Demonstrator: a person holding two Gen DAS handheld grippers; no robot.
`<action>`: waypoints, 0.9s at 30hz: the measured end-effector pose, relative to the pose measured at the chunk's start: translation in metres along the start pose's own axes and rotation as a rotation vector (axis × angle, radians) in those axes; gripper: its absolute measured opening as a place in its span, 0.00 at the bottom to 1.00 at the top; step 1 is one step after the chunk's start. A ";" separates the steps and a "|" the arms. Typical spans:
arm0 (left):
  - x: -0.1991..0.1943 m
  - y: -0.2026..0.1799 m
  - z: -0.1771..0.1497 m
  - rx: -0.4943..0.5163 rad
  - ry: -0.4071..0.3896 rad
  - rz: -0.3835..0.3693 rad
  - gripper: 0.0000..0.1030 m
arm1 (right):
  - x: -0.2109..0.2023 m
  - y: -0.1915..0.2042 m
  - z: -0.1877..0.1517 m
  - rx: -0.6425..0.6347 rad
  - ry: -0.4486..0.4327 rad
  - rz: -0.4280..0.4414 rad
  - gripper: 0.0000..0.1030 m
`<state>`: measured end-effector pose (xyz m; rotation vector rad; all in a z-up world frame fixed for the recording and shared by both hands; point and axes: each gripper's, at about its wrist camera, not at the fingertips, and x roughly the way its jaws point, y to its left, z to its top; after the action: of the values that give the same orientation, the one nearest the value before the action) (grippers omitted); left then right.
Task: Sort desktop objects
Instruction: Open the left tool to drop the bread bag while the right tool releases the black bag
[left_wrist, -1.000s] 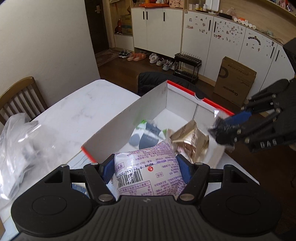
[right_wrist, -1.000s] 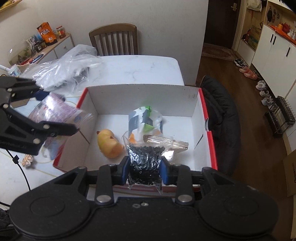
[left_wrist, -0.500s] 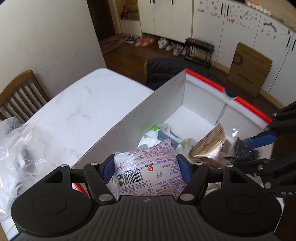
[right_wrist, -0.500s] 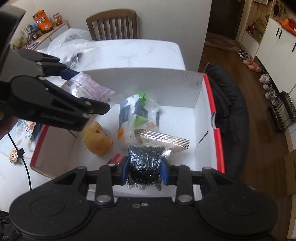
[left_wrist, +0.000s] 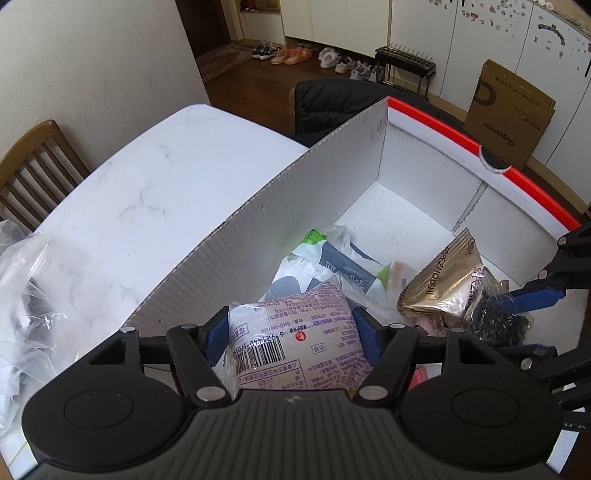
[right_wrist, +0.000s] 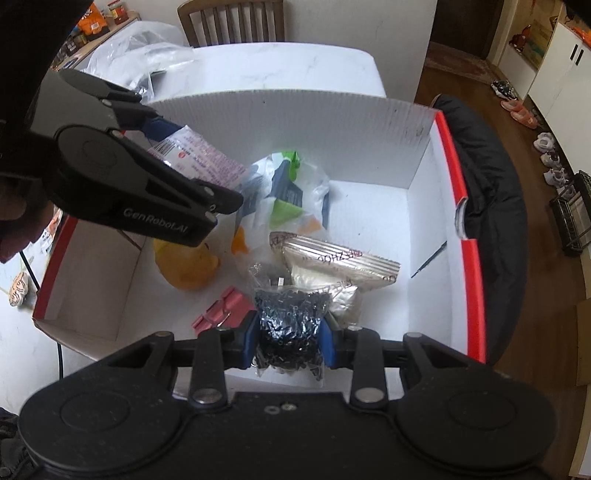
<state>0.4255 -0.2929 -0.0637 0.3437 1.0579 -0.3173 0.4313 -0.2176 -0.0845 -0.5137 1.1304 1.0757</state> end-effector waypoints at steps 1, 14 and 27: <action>0.002 0.000 0.000 -0.001 0.005 -0.001 0.67 | 0.001 0.000 0.000 0.000 0.003 0.000 0.32; 0.016 0.003 -0.003 -0.013 0.043 -0.026 0.67 | 0.010 -0.004 0.000 0.027 0.017 0.017 0.34; 0.000 0.010 -0.008 -0.052 -0.004 -0.028 0.80 | -0.005 -0.002 -0.003 0.038 -0.018 0.016 0.62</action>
<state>0.4231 -0.2800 -0.0661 0.2814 1.0655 -0.3152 0.4315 -0.2230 -0.0817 -0.4651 1.1381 1.0688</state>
